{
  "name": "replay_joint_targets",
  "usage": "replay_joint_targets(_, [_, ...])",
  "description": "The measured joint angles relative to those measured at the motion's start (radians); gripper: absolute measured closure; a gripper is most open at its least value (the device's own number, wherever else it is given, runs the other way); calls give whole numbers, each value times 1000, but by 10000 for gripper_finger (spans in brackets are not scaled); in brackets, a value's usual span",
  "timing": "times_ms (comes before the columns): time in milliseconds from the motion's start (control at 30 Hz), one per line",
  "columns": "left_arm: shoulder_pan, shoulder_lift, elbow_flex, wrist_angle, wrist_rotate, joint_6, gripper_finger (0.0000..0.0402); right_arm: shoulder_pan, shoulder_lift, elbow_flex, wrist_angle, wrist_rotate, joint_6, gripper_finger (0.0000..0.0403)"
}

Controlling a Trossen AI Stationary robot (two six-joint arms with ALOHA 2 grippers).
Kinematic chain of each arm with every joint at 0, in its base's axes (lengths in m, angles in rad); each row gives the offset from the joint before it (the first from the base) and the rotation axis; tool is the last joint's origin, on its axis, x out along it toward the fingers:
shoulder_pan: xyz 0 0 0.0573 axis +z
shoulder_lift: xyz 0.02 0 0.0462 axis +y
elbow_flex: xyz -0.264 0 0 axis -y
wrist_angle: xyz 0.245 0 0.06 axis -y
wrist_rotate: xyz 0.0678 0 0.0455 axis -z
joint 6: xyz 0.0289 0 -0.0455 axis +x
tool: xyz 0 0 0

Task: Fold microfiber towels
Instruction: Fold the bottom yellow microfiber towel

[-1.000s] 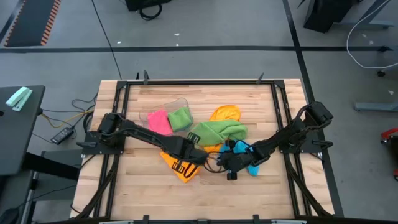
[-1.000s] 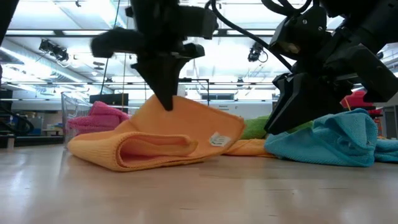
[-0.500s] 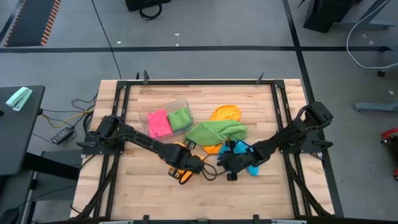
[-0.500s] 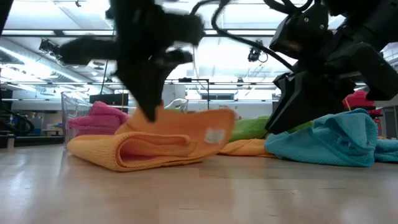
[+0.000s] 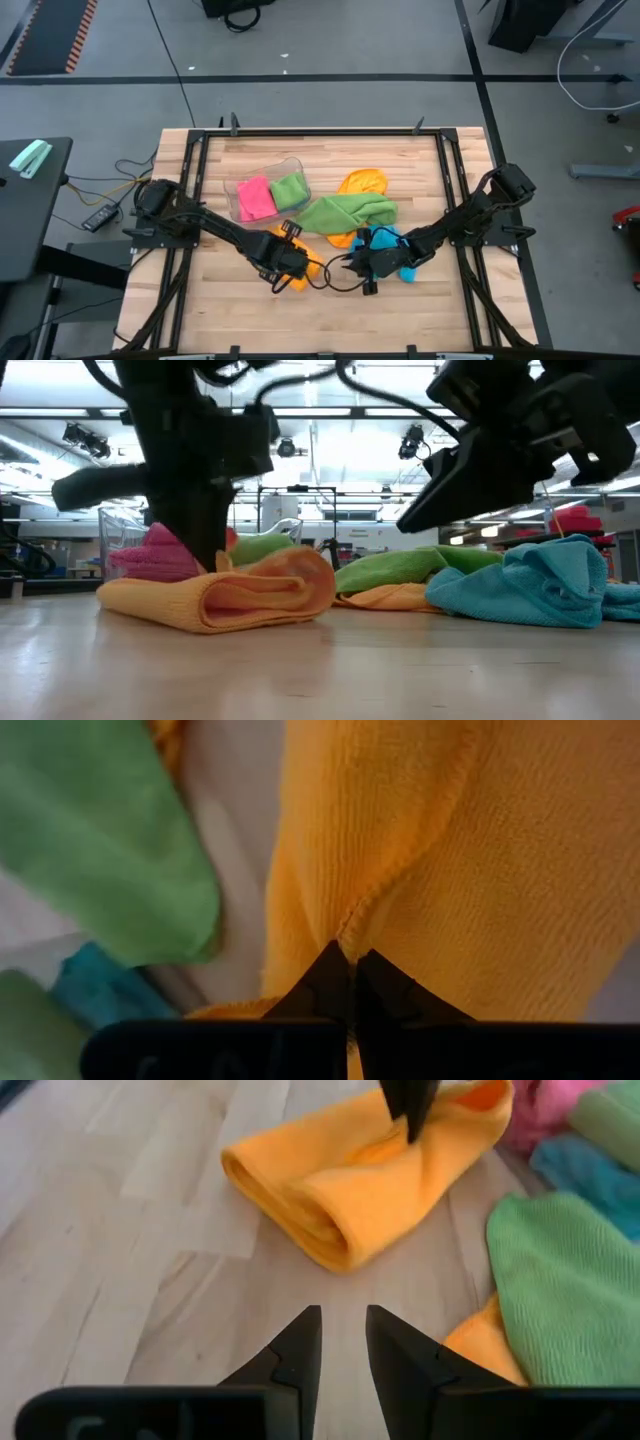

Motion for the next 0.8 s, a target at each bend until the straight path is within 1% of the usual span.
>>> replay_joint_targets(167, [-27, -101, -109, 124, -14, -11, 391, 0, 0, 0, 51, -20, -6, 311])
replay_joint_targets(267, [-43, -116, -151, 142, -11, -45, 391, 0, 0, 3, 66, -30, -6, 311])
replay_joint_targets(433, [-85, -118, -149, 170, -8, -82, 385, -5, 0, 29, 67, -39, -6, 311])
replay_joint_targets(667, [-138, -118, -149, 163, 10, -123, 390, -43, 0, 42, 62, -41, 9, 311])
replay_joint_targets(800, [-151, -118, -149, 134, 19, -133, 378, -55, 0, 42, 62, -52, 13, 311])
